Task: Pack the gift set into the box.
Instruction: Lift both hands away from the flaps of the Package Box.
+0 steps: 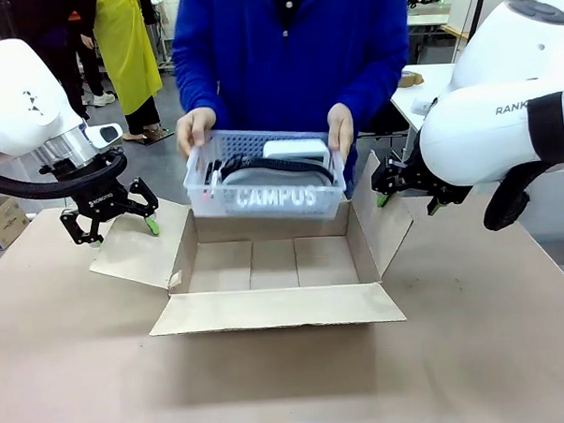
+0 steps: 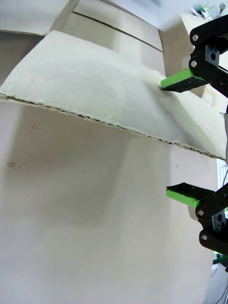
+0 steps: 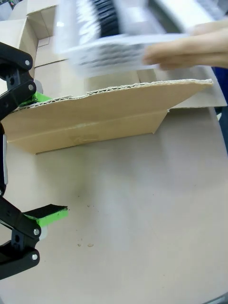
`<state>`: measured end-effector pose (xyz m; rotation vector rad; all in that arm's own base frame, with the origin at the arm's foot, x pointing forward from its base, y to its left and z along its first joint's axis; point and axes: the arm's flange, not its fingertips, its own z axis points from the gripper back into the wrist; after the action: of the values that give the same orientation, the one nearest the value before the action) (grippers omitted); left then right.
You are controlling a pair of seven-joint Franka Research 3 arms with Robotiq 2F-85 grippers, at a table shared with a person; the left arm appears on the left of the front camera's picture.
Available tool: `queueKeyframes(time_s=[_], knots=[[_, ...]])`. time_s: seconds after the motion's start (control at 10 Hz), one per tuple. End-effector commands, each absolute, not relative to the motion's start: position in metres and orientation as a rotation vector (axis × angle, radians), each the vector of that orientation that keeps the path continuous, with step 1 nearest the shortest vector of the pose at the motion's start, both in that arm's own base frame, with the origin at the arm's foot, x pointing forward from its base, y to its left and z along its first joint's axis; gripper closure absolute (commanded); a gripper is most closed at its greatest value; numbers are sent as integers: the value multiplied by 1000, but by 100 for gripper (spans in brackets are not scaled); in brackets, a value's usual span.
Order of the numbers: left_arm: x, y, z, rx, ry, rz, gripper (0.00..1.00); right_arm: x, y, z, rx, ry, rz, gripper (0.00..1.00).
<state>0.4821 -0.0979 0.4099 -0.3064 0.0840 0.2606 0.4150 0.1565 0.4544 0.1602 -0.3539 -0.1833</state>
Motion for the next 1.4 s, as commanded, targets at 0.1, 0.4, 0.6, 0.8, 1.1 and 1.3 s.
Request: queueKeyframes(time_s=[0.1, 0.4, 0.6, 0.8, 1.1, 1.3], knots=[[480, -98, 412, -286, 81, 275, 0, 417, 157, 456, 142, -357, -190, 0], [480, -98, 412, -286, 81, 275, 0, 417, 157, 456, 142, -357, -190, 0], [480, -98, 412, -286, 81, 275, 0, 417, 157, 456, 142, -357, -190, 0], [480, -98, 412, -286, 81, 275, 0, 417, 157, 456, 142, -357, -190, 0], [480, -98, 412, -286, 81, 275, 0, 417, 157, 456, 142, -357, -190, 0], [482, -98, 410, -306, 84, 261, 0, 415, 156, 454, 160, -354, -183, 0]])
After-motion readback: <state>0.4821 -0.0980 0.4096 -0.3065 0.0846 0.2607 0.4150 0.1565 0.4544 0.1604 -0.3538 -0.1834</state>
